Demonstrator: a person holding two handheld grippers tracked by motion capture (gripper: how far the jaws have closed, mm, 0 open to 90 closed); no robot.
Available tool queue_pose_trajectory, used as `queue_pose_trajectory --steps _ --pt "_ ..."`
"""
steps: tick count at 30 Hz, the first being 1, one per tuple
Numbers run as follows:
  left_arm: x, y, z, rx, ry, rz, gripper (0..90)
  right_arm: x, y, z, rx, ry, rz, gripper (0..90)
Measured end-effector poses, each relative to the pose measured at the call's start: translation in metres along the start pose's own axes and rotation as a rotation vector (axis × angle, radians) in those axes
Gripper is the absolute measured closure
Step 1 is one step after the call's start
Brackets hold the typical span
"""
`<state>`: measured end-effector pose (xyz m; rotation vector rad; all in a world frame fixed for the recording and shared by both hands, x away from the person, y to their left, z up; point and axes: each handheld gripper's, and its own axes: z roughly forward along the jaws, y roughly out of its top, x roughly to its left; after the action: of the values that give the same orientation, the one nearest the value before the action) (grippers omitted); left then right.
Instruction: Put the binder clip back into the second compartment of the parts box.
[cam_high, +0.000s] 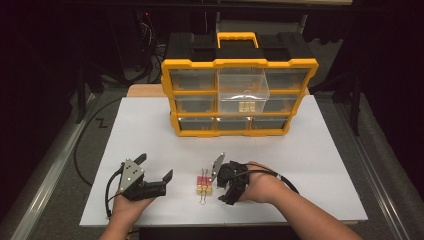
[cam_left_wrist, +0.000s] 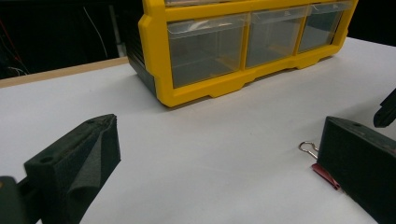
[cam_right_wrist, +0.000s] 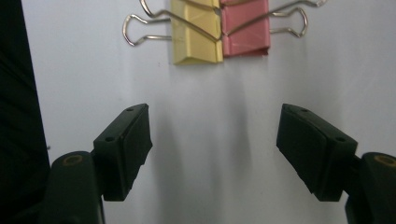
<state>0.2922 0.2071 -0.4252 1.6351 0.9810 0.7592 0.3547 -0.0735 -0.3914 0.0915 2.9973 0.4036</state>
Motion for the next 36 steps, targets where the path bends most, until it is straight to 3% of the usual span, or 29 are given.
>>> queue_pose_trajectory --steps 19,36 --pt "0.001 0.001 -0.002 -0.009 0.000 -0.004 0.4 0.015 0.036 0.005 -0.049 0.028 -0.046 40.7" --pt "0.002 0.001 -0.002 -0.009 -0.002 -0.003 0.4 0.014 0.045 0.000 -0.067 0.015 -0.064 67.1"
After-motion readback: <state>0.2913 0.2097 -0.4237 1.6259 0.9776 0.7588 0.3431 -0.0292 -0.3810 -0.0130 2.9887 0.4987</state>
